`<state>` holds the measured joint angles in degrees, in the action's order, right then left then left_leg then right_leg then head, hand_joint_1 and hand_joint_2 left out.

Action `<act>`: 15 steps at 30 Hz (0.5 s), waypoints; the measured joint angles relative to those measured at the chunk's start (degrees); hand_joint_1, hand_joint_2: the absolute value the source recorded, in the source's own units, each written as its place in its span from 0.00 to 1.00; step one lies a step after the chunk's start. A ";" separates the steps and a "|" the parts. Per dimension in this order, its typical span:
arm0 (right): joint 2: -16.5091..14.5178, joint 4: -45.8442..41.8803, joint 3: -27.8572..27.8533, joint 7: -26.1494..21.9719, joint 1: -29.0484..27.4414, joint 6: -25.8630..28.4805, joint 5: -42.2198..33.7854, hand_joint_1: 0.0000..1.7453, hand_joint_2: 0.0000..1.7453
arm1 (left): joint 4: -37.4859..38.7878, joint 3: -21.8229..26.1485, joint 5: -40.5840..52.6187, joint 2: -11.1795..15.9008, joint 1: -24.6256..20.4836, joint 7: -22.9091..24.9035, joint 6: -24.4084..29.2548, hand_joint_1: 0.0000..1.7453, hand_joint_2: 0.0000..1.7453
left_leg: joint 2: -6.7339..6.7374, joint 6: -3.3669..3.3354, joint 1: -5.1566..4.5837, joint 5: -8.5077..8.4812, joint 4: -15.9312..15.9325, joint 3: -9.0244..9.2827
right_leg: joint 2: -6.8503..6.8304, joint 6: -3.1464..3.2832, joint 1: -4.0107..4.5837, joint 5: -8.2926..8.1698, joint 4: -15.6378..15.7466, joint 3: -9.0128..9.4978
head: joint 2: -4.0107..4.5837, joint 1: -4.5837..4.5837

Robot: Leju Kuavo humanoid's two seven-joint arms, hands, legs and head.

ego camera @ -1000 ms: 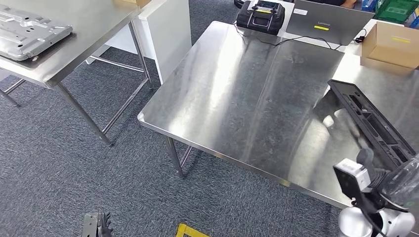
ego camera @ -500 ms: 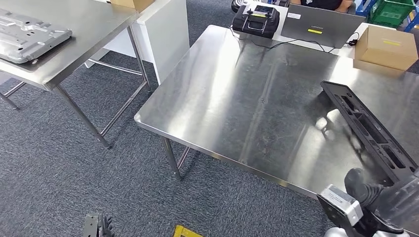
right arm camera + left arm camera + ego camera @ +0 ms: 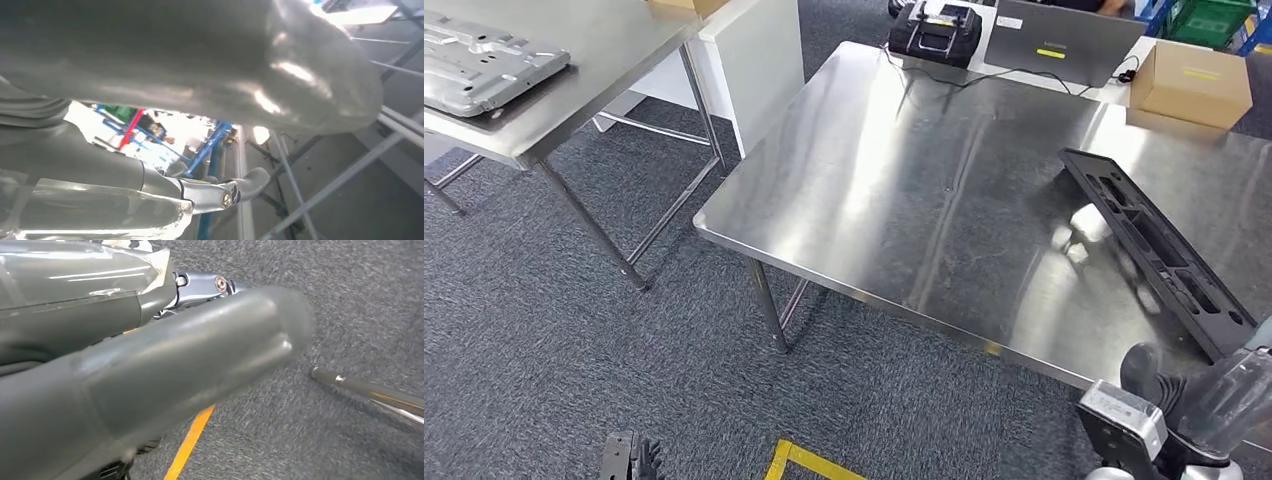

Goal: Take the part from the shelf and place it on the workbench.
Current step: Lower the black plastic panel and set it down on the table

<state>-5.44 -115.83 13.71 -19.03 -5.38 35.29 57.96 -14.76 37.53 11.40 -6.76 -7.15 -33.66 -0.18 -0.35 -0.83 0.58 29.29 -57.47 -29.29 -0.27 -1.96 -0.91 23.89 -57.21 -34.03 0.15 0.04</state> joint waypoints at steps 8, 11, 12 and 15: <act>0.72 0.80 -0.87 -1.07 -2.03 0.16 -1.14 0.00 0.00 | 0.24 0.11 -0.02 -0.31 0.12 -0.18 -0.36 0.00 0.00 | 0.48 -2.81 -0.45 -4.50 0.39 -4.55 | 0.28 -0.16 0.04 9.63 -14.95 -5.76 | 0.00 0.39; 0.89 1.29 -1.32 -1.24 -2.38 -0.40 -1.85 0.00 0.00 | 0.32 0.16 0.16 -0.39 0.14 -0.30 -0.41 0.00 0.00 | 0.47 -2.57 -0.58 -6.15 0.30 -6.70 | 0.28 -1.39 0.05 8.57 -13.11 -1.52 | 0.00 0.37; 0.91 1.42 -1.46 -1.28 -2.40 -0.68 -2.09 0.00 0.00 | 0.34 0.18 0.27 -0.43 0.14 -0.35 -0.43 0.00 0.00 | 0.43 -2.39 -0.58 -6.69 0.26 -7.22 | 0.28 -1.61 0.04 7.62 -8.61 1.84 | 0.00 0.38; 0.90 1.67 -1.75 -1.36 -2.48 -1.14 -2.41 0.00 0.00 | 0.36 0.23 0.42 -0.54 0.14 -0.50 -0.43 0.00 0.00 | 0.25 -1.46 -0.63 -8.20 0.35 -7.88 | 0.42 -0.78 0.48 6.93 1.53 8.31 | 0.00 0.30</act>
<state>-4.54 -114.16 11.96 -20.38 -7.86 34.16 55.55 -14.40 37.77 11.82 -7.30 -7.01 -34.16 -0.61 -0.10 -2.29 -0.05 21.09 -57.12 -37.18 0.15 -2.75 -0.43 30.82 -55.68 -25.72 0.15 0.34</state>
